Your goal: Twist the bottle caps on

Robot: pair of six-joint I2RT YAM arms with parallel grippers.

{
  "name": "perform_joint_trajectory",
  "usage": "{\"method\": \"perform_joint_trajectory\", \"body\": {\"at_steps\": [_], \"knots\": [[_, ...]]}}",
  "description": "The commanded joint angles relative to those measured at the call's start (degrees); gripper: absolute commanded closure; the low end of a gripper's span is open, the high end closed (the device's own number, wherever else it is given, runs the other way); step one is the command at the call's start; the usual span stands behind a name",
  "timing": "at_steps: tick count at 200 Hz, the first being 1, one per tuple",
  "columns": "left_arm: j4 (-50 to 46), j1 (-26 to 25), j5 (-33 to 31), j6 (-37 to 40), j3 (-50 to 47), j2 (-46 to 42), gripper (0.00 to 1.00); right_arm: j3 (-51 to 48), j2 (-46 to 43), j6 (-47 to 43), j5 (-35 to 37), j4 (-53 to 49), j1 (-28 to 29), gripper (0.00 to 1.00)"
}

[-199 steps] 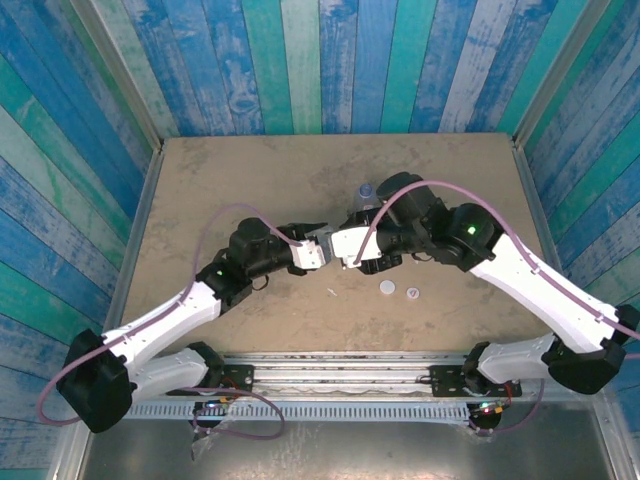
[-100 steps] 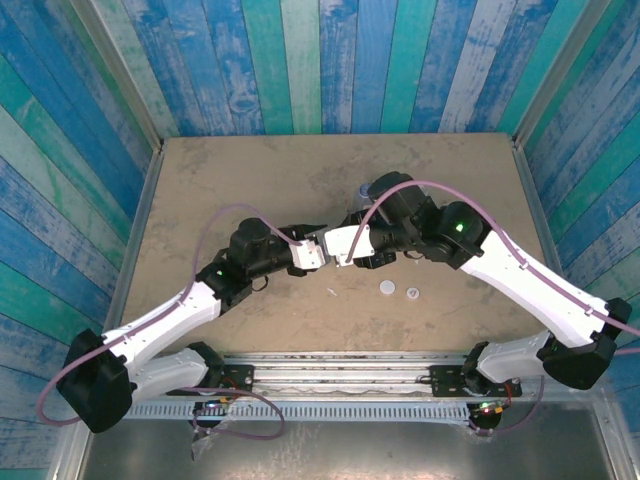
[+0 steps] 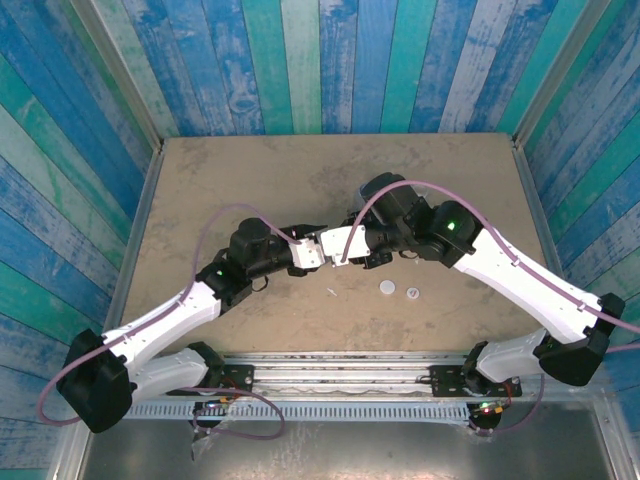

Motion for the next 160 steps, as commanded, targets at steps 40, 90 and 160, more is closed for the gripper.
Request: {"method": "perform_joint_trajectory", "body": {"at_steps": [40,90,160], "knots": [[5.07,0.02,-4.28,-1.39,-0.38,0.78,0.53,0.91,-0.04,18.18,-0.27,0.98,0.35,0.69],[8.48,0.05,-5.33,-1.39,0.59,4.3,0.54,0.03,-0.21,43.29,-0.4,2.83,0.13,0.73],[7.88,0.05,-4.47,-1.04,0.95,4.8,0.53,-0.14,-0.69,52.69,-1.36,1.65,-0.71,0.69]]}}
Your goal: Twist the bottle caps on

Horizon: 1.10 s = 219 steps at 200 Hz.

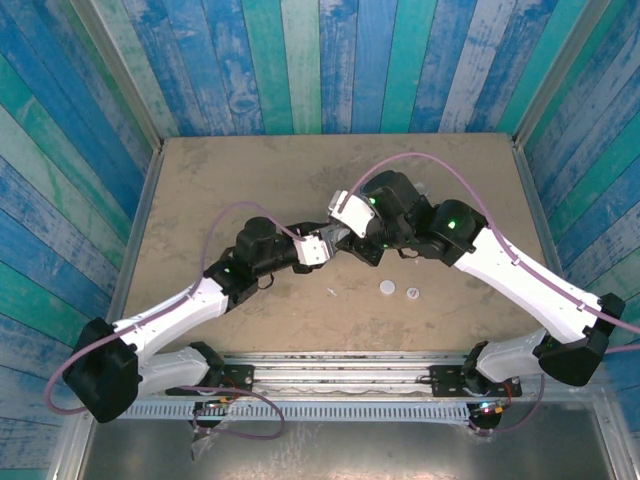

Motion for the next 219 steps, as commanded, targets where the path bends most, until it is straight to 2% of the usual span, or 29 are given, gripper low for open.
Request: {"method": "perform_joint_trajectory", "body": {"at_steps": [1,23,42,67,96,116,139,181,219], "knots": [[2.74,0.2,-2.89,0.61,1.15,0.93,0.53,-0.08,-0.72,6.75,-3.21,0.66,-0.02,0.68],[4.12,1.18,0.1,-6.48,0.49,0.1,0.53,1.02,-1.88,4.25,-2.88,1.23,-0.54,0.45],[5.99,2.51,7.26,-14.72,-0.72,-0.47,0.53,2.5,-3.84,-1.78,-9.48,2.91,-2.11,0.24],[11.4,2.47,11.85,-24.23,-3.34,-0.54,0.53,-2.45,-9.28,-2.46,-12.58,11.68,-2.82,0.17],[19.19,2.5,15.23,-32.67,-5.41,-0.66,0.52,-9.43,-14.18,-1.15,-12.9,22.02,-3.62,0.17],[23.27,2.42,16.34,-36.05,-5.84,-0.57,0.51,-9.85,-13.81,-0.99,-13.59,22.46,-3.62,0.18],[23.06,2.47,16.91,-36.5,-5.11,-0.48,0.5,-10.78,-12.74,-1.17,-12.66,23.05,-3.73,0.2],[19.78,2.47,18.55,-35.52,-3.05,0.17,0.5,-11.55,-9.68,-1.47,-14.87,24.1,-4.0,0.33],[20.75,2.48,18.33,-35.91,-2.95,0.48,0.5,-12.28,-8.22,-1.13,-18.5,24.47,-4.67,0.47]]}}
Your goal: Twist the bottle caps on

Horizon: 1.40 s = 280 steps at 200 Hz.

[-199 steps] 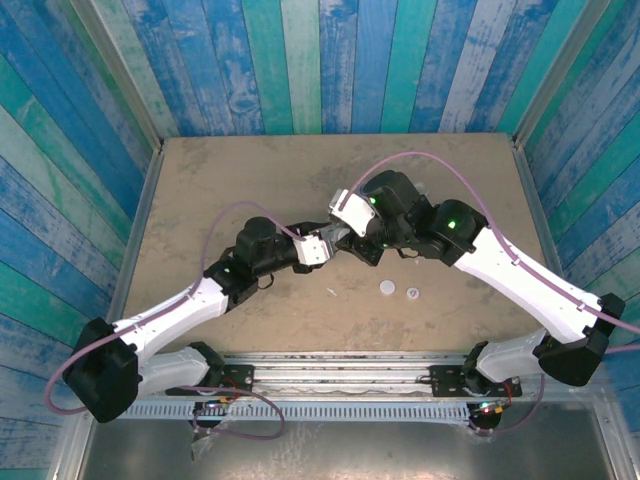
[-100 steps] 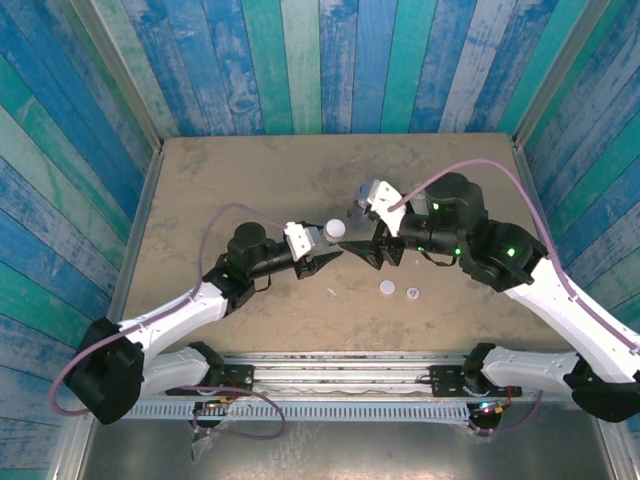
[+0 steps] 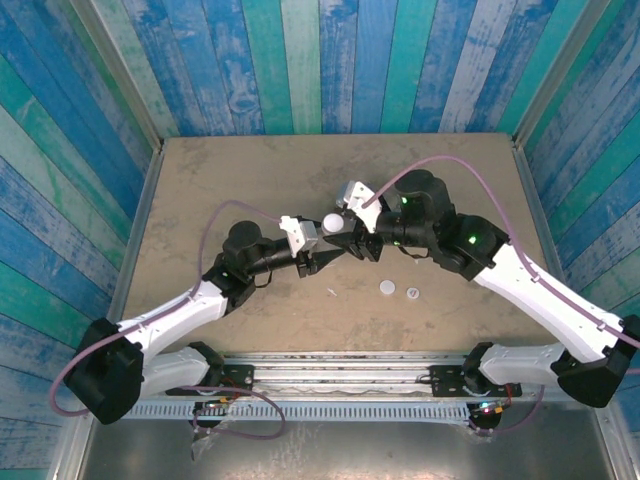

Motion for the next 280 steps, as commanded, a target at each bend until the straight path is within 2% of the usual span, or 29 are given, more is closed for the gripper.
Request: {"method": "perform_joint_trajectory", "body": {"at_steps": [1,24,50,72,97,178,197,210,220,280], "knots": [[1.19,0.07,0.97,-0.83,1.47,0.51,0.5,-0.97,0.16,0.1,-3.44,1.52,-0.66,0.48],[1.18,0.06,1.06,-0.85,1.73,0.68,0.48,-1.09,0.55,0.8,-4.87,1.37,-1.31,0.6],[0.72,0.12,0.8,-0.56,2.13,0.68,0.37,-0.22,1.46,-0.78,-4.56,-1.2,-1.32,0.69],[-0.59,0.09,0.62,0.35,2.76,0.41,0.29,1.94,3.09,-3.16,-3.5,-5.64,-1.33,0.72],[-3.8,0.1,0.68,2.38,3.49,0.02,0.26,2.6,3.59,-3.62,-2.92,-6.3,-1.32,0.73],[-10.74,0.06,-1.19,3.75,3.8,-1.85,0.43,3.41,4.07,-5.98,-0.92,-9.61,-1.32,0.74],[-9.72,0.06,-1.12,2.86,4.09,-1.79,0.42,3.35,4.51,-6.2,-1.06,-9.92,-1.39,0.74],[-8.93,0.06,-0.98,2.61,4.5,-1.52,0.31,3.31,4.95,-6.12,-1.26,-10.07,-1.32,0.74],[-8.24,0.1,-0.97,2.13,4.72,-1.28,0.3,3.31,5.21,-6.03,-1.26,-10.04,-1.28,0.74],[-7.7,0.06,-0.14,0.36,5.26,-0.81,0.44,2.44,5.15,-5.38,-0.83,-10.33,-1.27,0.74]]}}
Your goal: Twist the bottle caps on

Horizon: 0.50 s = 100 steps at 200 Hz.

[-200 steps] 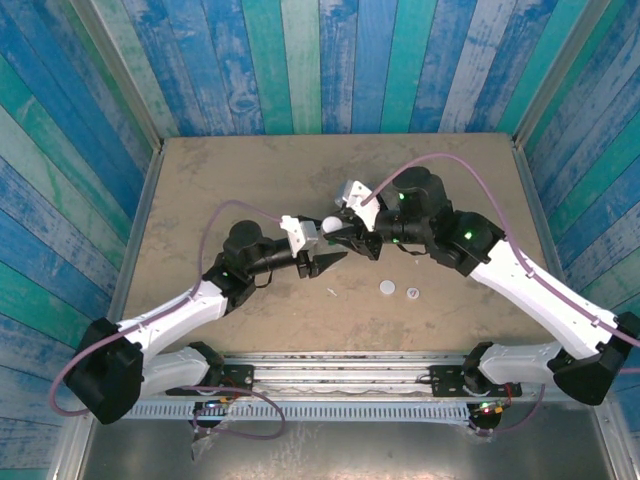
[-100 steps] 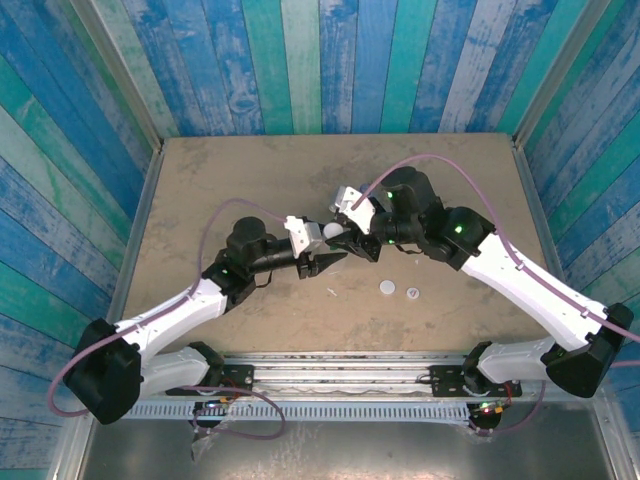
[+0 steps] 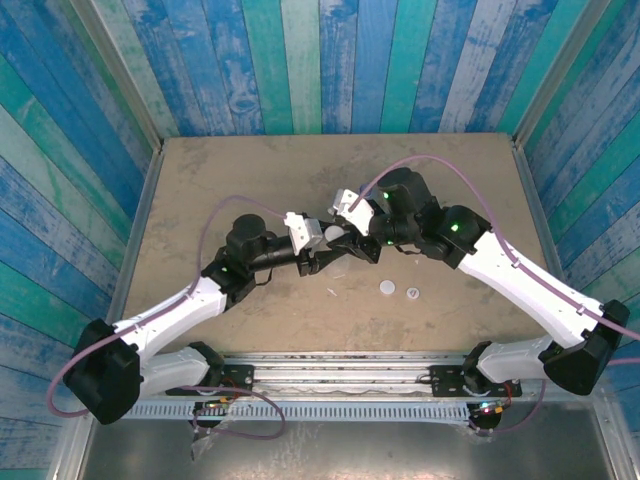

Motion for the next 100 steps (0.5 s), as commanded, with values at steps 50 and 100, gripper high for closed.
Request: {"method": "perform_joint_trajectory", "body": {"at_steps": [50,100], "knots": [[1.51,0.3,0.82,-1.35,0.57,-0.53,0.63,0.25,-0.25,1.01,0.46,-1.02,0.12,0.73],[3.3,0.3,-0.52,-2.4,-0.57,-0.79,0.75,-0.56,-1.24,2.91,1.07,1.62,0.08,0.52]]}}
